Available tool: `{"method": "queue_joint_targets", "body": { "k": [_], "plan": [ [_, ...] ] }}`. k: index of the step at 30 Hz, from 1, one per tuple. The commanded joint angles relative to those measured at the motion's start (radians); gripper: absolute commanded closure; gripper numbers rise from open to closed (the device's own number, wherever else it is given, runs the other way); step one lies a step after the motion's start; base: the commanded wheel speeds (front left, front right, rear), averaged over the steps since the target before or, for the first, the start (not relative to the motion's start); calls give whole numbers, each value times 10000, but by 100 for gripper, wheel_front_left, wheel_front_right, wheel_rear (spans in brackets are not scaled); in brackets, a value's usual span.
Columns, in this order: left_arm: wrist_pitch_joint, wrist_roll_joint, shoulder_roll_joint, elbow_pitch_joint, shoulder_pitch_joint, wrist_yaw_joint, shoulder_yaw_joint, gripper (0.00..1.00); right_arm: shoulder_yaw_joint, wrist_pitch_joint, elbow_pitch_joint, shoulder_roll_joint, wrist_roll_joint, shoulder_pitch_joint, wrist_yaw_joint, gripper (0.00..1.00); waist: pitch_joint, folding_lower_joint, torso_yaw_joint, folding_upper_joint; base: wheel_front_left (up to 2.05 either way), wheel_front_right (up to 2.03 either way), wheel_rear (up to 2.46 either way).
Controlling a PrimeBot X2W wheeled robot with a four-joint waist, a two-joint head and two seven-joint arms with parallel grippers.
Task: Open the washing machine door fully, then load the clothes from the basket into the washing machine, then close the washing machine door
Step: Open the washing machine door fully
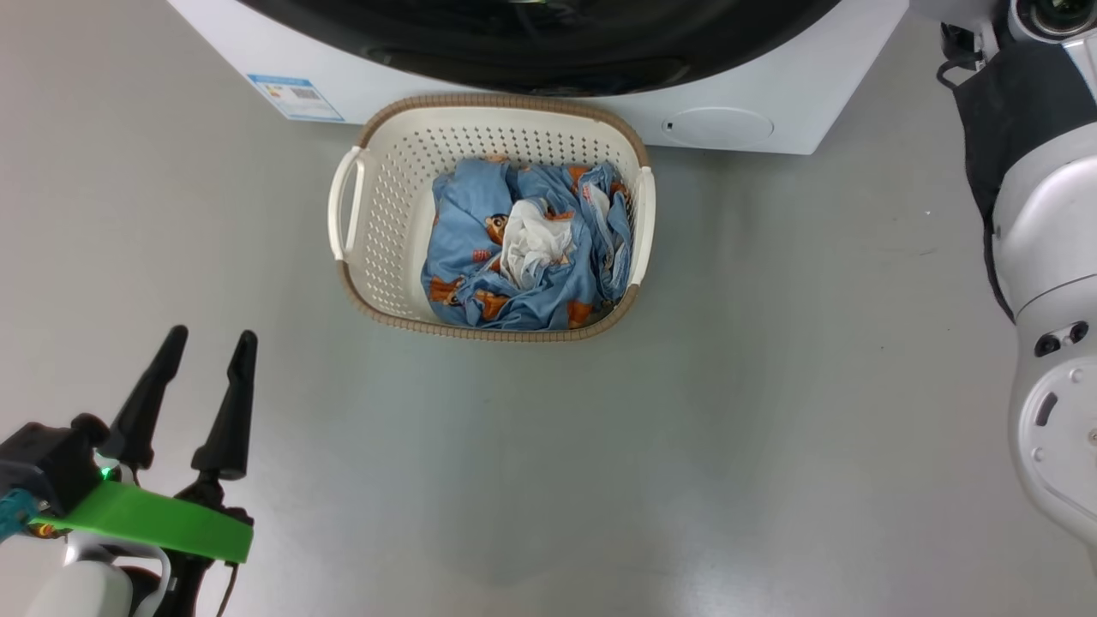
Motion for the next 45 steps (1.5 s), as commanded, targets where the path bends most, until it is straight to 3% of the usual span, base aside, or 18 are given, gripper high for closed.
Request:
{"method": "queue_joint_targets", "body": {
  "k": [1,10,24,34,45],
  "plan": [
    [-74,-77,417,-217,-241,-16,354,0,95,-16,-140,233,-22,-549,17,100,65,0,35,-1,0,0,0],
    [-74,-104,349,-196,-450,-16,246,0,503,257,402,233,230,-915,17,100,149,0,139,-1,0,0,0],
    [-74,-86,313,-222,-425,-16,346,0,1364,1002,394,233,833,-245,17,100,-60,0,142,-1,0,0,0],
    [-74,-6,318,-242,-352,-16,446,0,1967,2422,279,233,1570,188,17,100,-312,0,132,-1,0,0,0],
    [-74,156,349,-358,-183,-16,498,0,2729,4194,-1012,233,3343,1594,17,100,-729,0,-84,-1,0,0,0]
  ]
}}
